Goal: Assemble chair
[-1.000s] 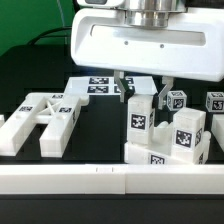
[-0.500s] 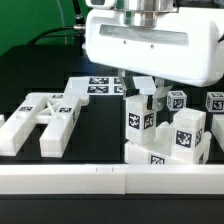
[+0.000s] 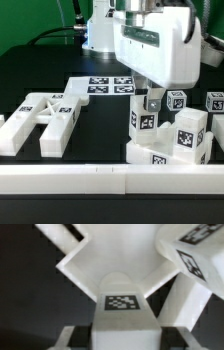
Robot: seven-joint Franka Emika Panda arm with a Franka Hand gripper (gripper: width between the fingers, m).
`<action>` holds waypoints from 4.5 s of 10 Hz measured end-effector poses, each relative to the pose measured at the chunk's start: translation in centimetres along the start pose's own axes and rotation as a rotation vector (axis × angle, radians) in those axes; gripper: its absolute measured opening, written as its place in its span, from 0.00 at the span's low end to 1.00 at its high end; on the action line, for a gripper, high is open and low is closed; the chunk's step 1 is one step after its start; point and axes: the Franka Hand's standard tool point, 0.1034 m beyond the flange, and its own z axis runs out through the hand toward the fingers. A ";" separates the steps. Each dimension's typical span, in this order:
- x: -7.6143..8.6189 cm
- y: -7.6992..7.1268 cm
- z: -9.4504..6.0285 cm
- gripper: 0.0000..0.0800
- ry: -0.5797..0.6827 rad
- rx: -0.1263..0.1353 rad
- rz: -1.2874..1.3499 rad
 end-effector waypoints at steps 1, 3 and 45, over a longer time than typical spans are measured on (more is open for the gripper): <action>0.0 0.0 0.0 0.37 -0.004 0.001 0.045; 0.0 0.0 0.0 0.49 -0.003 0.000 0.024; 0.5 -0.4 0.4 0.75 0.017 0.028 -0.076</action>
Offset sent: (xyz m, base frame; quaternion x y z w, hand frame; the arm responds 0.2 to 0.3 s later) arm 0.0000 0.0000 0.0000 0.0000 0.0000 -0.0650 0.9979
